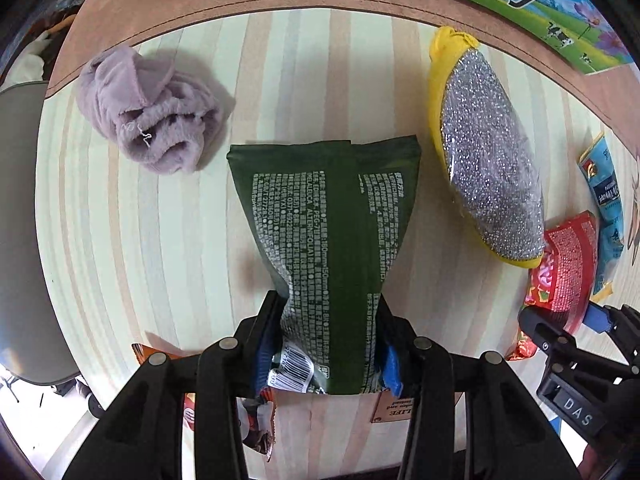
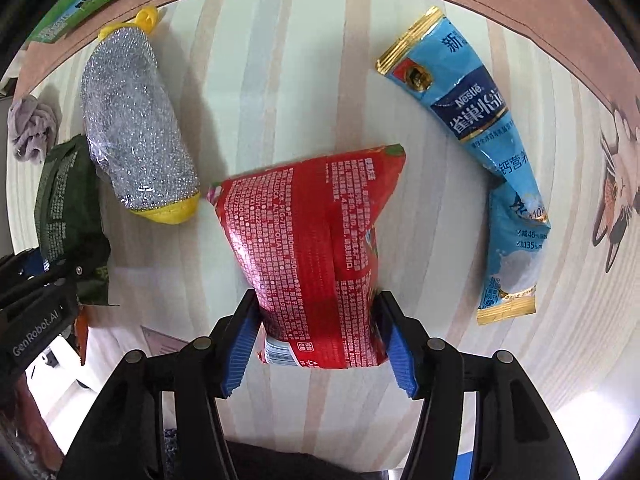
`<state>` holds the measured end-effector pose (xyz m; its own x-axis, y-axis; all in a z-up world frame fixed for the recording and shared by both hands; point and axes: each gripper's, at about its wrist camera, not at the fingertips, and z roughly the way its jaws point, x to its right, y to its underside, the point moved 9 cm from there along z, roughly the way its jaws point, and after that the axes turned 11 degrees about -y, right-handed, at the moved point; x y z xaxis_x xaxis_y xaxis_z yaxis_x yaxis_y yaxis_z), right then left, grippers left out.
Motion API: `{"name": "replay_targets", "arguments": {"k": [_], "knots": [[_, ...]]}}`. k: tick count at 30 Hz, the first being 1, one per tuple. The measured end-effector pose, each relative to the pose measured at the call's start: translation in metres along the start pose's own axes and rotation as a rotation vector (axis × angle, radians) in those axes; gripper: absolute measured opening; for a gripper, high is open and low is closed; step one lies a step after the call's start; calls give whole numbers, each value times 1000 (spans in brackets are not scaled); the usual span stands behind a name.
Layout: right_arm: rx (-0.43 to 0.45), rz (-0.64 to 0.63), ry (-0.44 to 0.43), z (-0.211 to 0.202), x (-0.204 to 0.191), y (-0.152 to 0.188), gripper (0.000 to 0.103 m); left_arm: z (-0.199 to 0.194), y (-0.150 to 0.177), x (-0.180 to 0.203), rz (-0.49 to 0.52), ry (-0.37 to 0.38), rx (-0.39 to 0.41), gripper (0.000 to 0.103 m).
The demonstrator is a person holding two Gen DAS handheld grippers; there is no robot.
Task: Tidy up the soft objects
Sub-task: 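Carry both bags into the box beside the packs and release them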
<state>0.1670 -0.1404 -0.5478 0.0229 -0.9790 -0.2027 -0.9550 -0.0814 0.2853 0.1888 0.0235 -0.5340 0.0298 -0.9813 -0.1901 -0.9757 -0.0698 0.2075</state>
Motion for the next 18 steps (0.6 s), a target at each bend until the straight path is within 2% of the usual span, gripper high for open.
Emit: {"name": "replay_targets", "arguments": {"k": [3, 5, 8, 13, 15, 18], "knots": [[20, -13, 2, -1, -6, 4, 58, -16, -1, -5, 3, -24, 33, 35], [38, -18, -16, -2, -11, 4, 51, -38, 3, -5, 7, 2, 68, 34], [73, -21, -105, -29, -29, 12, 49, -95, 4, -7, 16, 57, 158, 33], [203, -64, -233, -112, -63, 7, 49, -203, -21, -12, 0, 173, 324, 33], [273, -83, -273, -152, -77, -5, 49, -238, -44, -15, 4, 208, 371, 33], [354, -102, -302, -203, -86, -28, 49, -274, -81, -23, 21, 200, 422, 33]]}}
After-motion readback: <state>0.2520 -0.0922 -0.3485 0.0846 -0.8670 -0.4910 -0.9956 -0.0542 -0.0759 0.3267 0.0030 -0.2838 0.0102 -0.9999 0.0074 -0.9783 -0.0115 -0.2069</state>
